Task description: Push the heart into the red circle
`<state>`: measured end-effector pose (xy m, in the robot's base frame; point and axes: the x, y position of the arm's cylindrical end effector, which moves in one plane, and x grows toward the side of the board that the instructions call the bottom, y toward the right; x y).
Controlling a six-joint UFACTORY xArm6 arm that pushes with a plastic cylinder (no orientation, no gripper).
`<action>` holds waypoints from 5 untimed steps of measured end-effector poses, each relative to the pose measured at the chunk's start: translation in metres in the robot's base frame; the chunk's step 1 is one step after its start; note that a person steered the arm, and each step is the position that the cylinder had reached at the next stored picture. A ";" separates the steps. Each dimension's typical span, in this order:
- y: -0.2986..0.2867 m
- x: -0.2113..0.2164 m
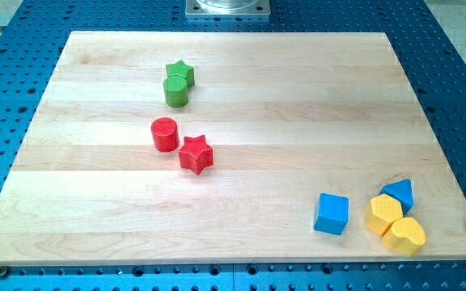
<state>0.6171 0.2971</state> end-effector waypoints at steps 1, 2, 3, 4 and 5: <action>-0.015 0.001; -0.042 0.001; -0.075 0.001; -0.092 0.001; -0.097 0.001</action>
<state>0.6179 0.2002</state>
